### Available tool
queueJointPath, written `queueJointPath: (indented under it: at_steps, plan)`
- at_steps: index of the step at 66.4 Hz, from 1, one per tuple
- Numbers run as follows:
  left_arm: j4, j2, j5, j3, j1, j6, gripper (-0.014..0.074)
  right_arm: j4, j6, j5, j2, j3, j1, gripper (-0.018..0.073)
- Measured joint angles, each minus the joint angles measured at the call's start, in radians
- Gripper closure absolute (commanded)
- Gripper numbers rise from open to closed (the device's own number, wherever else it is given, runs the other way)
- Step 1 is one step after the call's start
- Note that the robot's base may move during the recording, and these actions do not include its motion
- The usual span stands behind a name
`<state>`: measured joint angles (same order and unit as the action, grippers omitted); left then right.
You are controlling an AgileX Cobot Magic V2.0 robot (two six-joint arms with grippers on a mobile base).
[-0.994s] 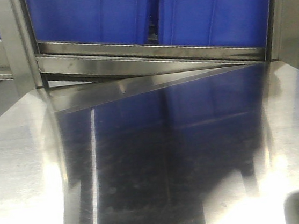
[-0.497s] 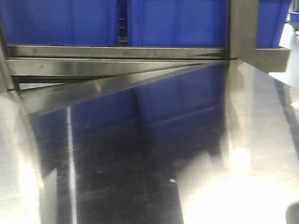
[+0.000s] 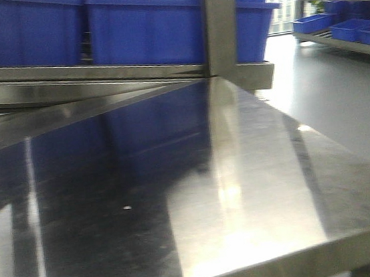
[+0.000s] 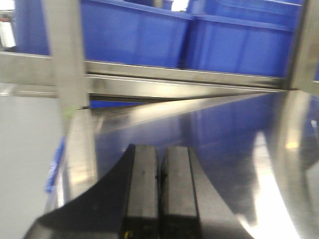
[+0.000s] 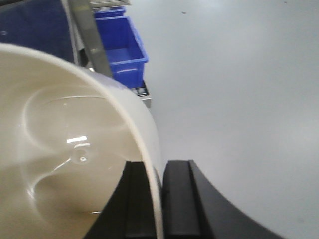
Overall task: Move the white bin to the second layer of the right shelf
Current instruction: 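Turn the base away from the table holding the bin in the right gripper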
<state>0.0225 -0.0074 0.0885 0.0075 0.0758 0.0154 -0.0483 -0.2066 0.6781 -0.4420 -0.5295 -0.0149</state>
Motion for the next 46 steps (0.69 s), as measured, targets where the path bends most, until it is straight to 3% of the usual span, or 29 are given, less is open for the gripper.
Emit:
queueJointPath:
  at_steps: [46]
  plan:
    - [0.000,0.000,0.000,0.000,0.000,0.000,0.0512,-0.002,0.000,0.000,0.000,0.000,0.000,0.0451]
